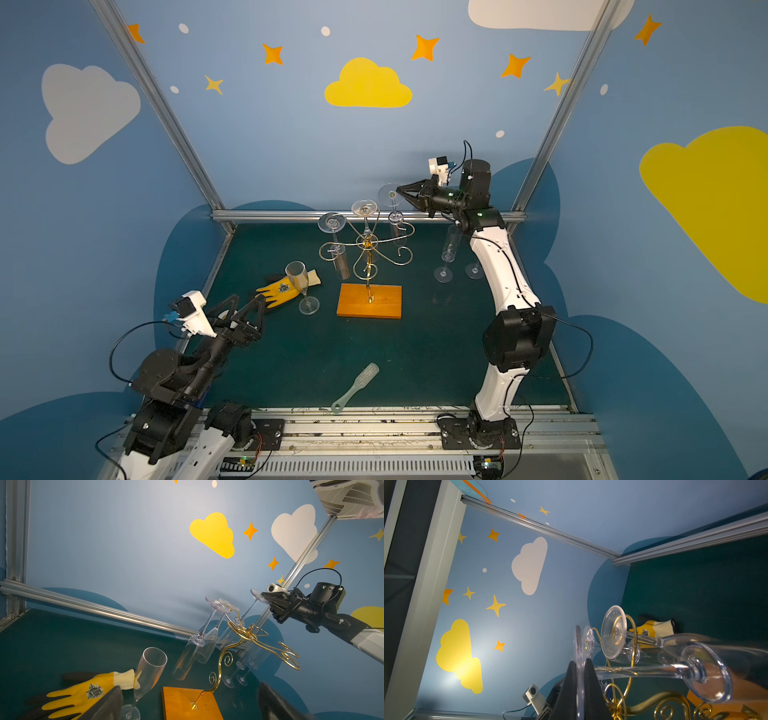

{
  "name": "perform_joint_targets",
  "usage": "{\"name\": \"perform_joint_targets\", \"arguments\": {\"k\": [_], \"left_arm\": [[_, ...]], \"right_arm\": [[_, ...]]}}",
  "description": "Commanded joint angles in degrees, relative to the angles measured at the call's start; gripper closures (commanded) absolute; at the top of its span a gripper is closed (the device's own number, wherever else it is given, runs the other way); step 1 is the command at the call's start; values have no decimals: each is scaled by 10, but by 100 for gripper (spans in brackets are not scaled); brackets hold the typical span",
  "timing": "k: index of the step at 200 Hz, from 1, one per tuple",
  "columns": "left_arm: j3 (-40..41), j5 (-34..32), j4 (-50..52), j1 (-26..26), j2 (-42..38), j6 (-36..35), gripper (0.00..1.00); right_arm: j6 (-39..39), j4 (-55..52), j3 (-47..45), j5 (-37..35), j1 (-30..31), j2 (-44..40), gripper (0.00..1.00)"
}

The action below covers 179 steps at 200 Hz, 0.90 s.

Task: Take the wine glass off the wine glass rack
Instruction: Pick up the wine glass from the wine glass rack.

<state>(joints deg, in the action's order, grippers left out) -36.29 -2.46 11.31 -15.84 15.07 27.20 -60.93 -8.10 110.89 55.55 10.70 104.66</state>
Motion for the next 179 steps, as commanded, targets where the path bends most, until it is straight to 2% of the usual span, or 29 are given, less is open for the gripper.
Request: {"name": "perform_joint_targets", "arguments": {"k": [1,16,50,71,92,119,148,179], "left_arm": [[-40,41,0,3,26,-26,1],[-54,76,-18,2,46,-38,1],[-80,85,-54,2,89,-13,1],[-127,152,-48,2,143,-5,1],[-181,220,-40,3,195,22,1],[-230,285,-68,2,242,93,1],[-289,361,-87,1,304,182,4],[-308,403,-147,-1,348,291,6]], "right_arm": [[55,-4,36,-13,-10,1,100],[83,-10,48,-21,-14,-3,100],[144,-13,51,-36,-16,-36,100],[201,-3,31,-39,-16,-76,100],[265,79,-39,-30,-13,-141,100],[381,107,-115,-40,-2,-233,100],[529,67,-174,-51,34,-325,100],[671,37,-240,-63,87,-409,100]]}}
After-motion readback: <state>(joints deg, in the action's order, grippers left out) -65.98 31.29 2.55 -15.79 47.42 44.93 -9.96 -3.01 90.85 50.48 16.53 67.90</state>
